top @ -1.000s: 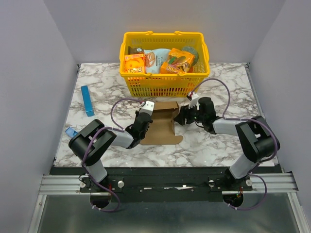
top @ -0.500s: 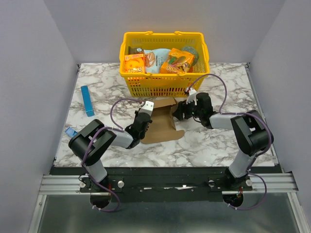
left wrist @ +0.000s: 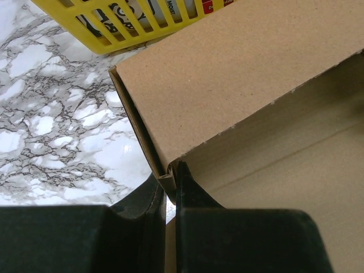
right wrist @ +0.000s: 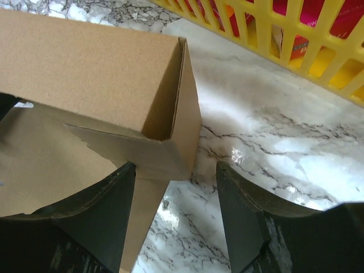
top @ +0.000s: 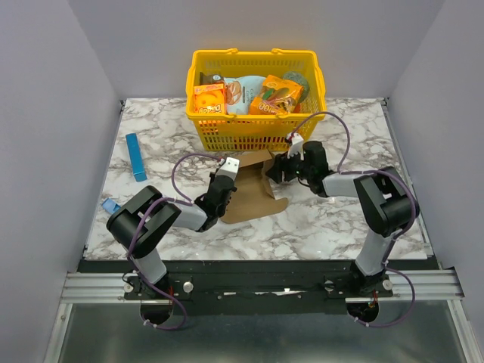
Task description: Fold the paper box
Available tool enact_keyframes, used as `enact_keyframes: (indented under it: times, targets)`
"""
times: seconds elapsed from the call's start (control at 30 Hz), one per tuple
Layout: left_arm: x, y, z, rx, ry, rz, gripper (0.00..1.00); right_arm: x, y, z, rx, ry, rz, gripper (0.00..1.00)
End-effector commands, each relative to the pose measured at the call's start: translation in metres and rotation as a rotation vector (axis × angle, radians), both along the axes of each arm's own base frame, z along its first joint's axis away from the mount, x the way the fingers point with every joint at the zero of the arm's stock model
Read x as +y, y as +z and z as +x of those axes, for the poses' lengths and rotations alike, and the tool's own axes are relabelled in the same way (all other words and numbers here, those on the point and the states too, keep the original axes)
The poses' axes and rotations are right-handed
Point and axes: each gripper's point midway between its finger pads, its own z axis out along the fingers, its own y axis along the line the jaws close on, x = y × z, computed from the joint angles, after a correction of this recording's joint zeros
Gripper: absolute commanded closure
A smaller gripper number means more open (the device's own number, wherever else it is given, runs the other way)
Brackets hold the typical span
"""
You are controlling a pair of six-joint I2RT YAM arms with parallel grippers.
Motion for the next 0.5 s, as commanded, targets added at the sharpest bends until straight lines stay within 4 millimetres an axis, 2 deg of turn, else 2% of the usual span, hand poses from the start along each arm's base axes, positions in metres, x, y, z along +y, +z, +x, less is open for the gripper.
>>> enact_keyframes:
  times: [0.0,0.47]
  targets:
    - [-0.0266,-0.0111,-0.0133,0.037,-0.143,-0.007,1.0,0.0153,0.035,0.0292,-0.14,0.017,0.055,0.32]
    - [-0.0269,-0.0099,-0.0133,0.041,-0.14,-0.01,1.0,0.015,0.0301,0.0355,-0.104,-0.013,0.052,0.33]
